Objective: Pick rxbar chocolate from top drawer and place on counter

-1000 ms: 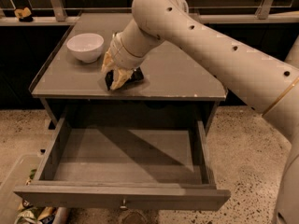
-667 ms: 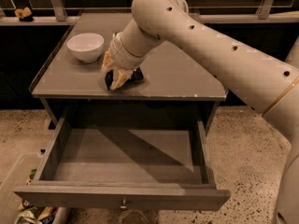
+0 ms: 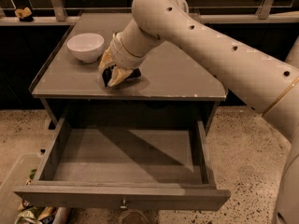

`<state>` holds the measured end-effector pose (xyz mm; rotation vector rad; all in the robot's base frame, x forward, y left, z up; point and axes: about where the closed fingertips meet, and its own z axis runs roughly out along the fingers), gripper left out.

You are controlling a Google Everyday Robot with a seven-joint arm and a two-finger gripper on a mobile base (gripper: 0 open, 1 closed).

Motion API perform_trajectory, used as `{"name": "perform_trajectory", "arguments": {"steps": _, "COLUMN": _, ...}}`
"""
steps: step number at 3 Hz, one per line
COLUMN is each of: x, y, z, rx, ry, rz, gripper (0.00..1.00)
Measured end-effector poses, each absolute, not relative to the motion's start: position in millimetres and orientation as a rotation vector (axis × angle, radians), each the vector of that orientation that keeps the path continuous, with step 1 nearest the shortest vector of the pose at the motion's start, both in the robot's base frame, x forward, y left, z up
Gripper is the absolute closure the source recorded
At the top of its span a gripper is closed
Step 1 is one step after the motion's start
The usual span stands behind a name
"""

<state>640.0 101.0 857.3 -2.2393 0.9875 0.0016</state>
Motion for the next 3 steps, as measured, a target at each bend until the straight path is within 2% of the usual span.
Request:
{"name": "perform_trajectory", "arguments": {"steps": 1, "x": 640.0, "y": 101.0, "z": 857.3, "rx": -2.239, "ry": 0.987, "rz": 0.002, "gripper": 0.13}}
{"name": "perform_trajectory", "arguments": {"steps": 2, "x": 640.0, "y": 101.1, "z": 857.2, "rx": -2.239, "ry": 0.987, "rz": 0.002, "gripper": 0.0}}
{"name": "perform_trajectory", "arguments": {"steps": 3, "x": 640.0, "y": 101.1, "z": 857.2, "rx": -2.239, "ry": 0.987, "rz": 0.002, "gripper": 0.0}}
